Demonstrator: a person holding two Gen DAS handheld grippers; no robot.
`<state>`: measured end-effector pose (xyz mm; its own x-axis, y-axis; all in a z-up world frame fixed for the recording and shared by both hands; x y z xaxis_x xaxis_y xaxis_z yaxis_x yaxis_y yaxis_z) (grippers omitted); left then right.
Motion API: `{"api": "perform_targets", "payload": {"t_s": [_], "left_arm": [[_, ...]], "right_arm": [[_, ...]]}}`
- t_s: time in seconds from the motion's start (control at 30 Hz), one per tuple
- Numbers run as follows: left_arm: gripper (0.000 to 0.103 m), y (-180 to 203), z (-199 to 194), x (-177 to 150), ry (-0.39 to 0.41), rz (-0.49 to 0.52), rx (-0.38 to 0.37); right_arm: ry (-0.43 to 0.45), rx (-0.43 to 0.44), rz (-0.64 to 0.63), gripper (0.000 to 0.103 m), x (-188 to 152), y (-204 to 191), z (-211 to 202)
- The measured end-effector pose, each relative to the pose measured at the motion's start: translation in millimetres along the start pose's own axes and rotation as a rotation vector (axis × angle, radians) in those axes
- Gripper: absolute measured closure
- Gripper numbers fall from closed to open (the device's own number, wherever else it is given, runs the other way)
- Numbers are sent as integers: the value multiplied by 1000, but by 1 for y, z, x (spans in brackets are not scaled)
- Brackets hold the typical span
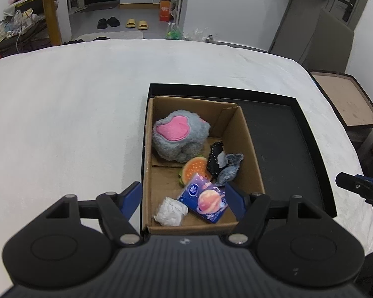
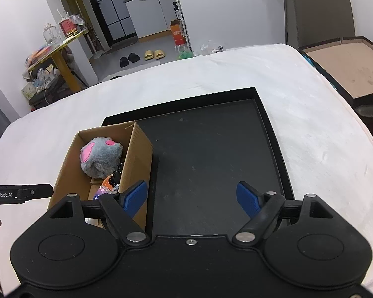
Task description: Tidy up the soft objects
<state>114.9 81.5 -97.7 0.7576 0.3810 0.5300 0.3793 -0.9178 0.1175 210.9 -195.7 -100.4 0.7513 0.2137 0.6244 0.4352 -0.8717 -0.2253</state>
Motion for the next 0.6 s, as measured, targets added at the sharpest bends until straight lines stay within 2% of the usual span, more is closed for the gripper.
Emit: {"api": "perform_targets", "payload": {"t_s": [0.43,0.6], "left_arm": [[31,15,-32,-12,15,24,0],[31,19,-44,-14,29,25,-2]], "right_arm": [[-5,37,27,21,-11,29,-29],[5,45,24,17,-15,34,-43]]}}
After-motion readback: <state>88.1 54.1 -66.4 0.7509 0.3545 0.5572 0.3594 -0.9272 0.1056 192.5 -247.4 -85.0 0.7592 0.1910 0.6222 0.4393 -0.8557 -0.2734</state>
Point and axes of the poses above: each gripper's, at about its wrist camera, not at the fingertips, and z roughly the way its jaws point, y to its right, x to its top, the point moved 1 cm from there along z, roughly the way its jaws point, and after that the axes turned 1 degree about -y, right-handed, at the moved point
